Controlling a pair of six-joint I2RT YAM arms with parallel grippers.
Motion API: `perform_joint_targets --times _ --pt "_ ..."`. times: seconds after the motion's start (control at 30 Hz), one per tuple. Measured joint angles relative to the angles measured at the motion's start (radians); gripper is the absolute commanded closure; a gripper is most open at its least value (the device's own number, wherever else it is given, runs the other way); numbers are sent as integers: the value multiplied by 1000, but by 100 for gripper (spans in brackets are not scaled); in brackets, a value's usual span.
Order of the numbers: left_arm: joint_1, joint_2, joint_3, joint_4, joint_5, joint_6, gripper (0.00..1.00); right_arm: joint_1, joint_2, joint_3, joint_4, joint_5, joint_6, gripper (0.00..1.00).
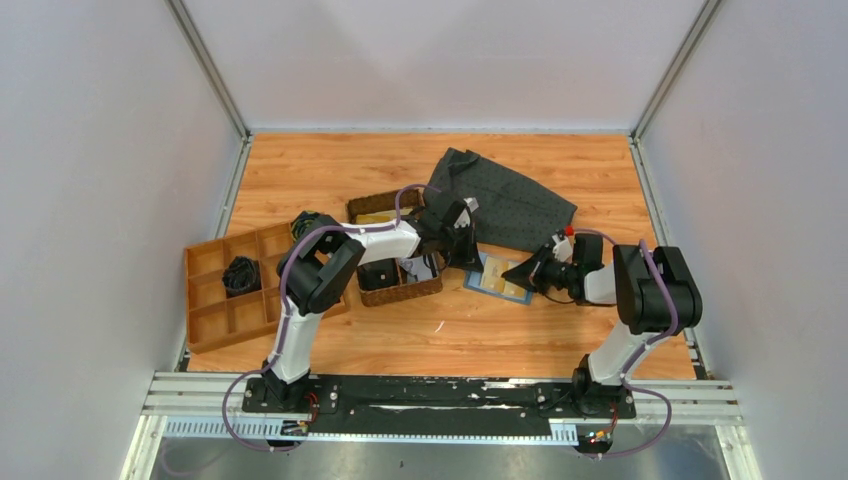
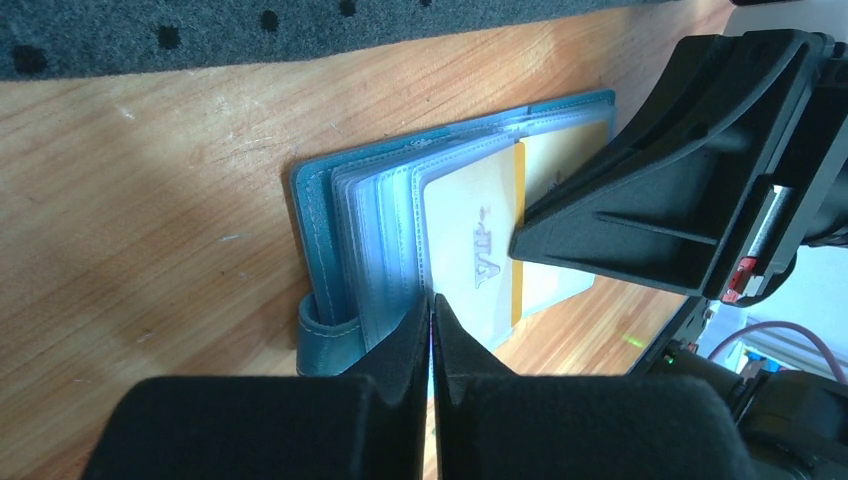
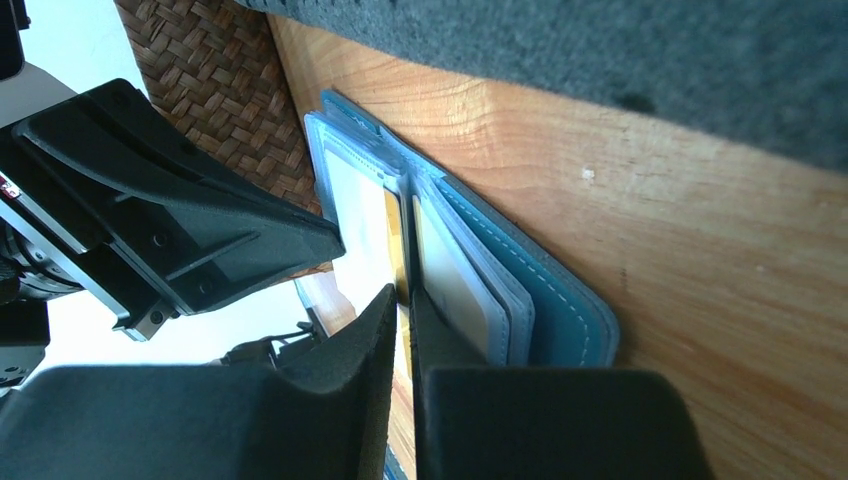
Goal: Take the credit cards out of the card holder
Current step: Remove the credit card from the card holder.
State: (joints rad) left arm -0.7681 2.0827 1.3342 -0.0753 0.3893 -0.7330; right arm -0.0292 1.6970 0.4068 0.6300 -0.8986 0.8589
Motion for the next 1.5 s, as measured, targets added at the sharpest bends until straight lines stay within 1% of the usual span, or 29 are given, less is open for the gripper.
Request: perform_joint_targets --times 0.07,0.13,0.27,0.3,0.57,0.73,1.1,1.5 --pt "0 0 0 0 0 0 100 0 1 -6 13 0 6 81" --pt "0 0 0 0 1 0 100 0 1 -12 33 -7 14 81" --pt "0 2 0 5 3 0 100 -1 6 -19 63 -13 17 99" --pt "0 3 0 6 4 -1 100 -4 12 -21 69 -11 19 100" --pt "1 3 1 7 7 -2 100 -7 14 -37 105 -6 33 100" --pt "1 4 1 8 6 -3 100 -6 -21 -60 102 16 35 100" --pt "-2 9 1 24 8 -8 100 -9 -148 -74 -38 82 -11 100" --pt "-5 9 -6 36 7 -11 100 -54 -196 -112 -58 72 -19 100"
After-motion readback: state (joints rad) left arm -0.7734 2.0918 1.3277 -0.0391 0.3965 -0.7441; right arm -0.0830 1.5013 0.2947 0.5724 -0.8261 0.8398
